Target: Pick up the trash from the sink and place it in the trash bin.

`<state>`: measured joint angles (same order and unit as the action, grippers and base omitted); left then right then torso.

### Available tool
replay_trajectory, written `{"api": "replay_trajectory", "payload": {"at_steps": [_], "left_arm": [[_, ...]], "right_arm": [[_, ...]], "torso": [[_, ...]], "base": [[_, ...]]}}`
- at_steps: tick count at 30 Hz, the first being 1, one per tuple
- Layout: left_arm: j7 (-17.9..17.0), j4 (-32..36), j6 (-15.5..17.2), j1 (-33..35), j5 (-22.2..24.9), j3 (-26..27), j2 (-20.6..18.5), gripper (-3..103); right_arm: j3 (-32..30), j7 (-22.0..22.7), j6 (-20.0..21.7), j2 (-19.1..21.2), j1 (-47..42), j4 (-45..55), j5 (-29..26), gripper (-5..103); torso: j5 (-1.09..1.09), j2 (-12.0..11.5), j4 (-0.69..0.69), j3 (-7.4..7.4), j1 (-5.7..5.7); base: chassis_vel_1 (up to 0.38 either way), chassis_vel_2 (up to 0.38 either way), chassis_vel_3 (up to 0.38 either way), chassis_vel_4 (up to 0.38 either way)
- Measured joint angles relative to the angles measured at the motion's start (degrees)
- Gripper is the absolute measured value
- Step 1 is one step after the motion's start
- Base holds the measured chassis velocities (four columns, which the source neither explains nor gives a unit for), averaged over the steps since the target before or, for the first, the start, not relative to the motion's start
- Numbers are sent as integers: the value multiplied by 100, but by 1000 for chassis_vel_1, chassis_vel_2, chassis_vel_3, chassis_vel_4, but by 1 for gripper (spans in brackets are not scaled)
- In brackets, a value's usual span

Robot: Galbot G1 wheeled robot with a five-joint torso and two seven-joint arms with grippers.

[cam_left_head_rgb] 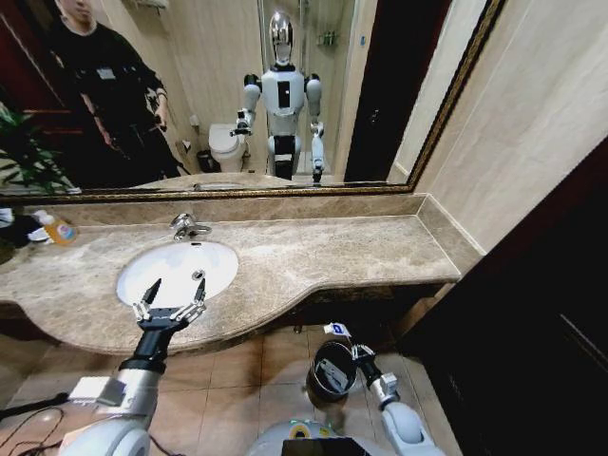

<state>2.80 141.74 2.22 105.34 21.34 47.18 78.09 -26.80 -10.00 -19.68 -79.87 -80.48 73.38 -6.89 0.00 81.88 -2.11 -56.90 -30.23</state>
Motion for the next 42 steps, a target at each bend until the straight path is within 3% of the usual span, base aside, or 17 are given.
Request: {"api": "replay_trajectory", "payload": {"at_steps": [13, 33, 38, 39, 40, 42], "left_arm": [[0, 0, 0, 0, 0, 0, 0, 100], [0, 0, 0, 0, 0, 0, 0, 100], [0, 0, 0, 0, 0, 0, 0, 100], [0, 0, 0, 0, 0, 0, 0, 100], [0, 0, 0, 0, 0, 0, 0, 100], [0, 0, 0, 0, 0, 0, 0, 100]], "right_arm": [[-19, 136, -512, -205, 423, -1371, 262, 0], [34, 133, -363, -250, 610, -1850, 527, -1], [41, 135, -368, -262, 578, -1796, 574, 15], [42, 135, -368, -276, 568, -1773, 590, 20], [44, 140, -378, -295, 563, -1755, 647, 37], [44, 142, -380, -298, 562, -1754, 657, 42]], "torso": [[0, 0, 0, 0, 0], [0, 0, 0, 0, 0], [0, 0, 0, 0, 0], [0, 0, 0, 0, 0], [0, 0, 0, 0, 0], [0, 0, 0, 0, 0]], "base": [[0, 0, 0, 0], [0, 0, 0, 0], [0, 0, 0, 0], [0, 0, 0, 0], [0, 0, 0, 0], [0, 0, 0, 0]]}}
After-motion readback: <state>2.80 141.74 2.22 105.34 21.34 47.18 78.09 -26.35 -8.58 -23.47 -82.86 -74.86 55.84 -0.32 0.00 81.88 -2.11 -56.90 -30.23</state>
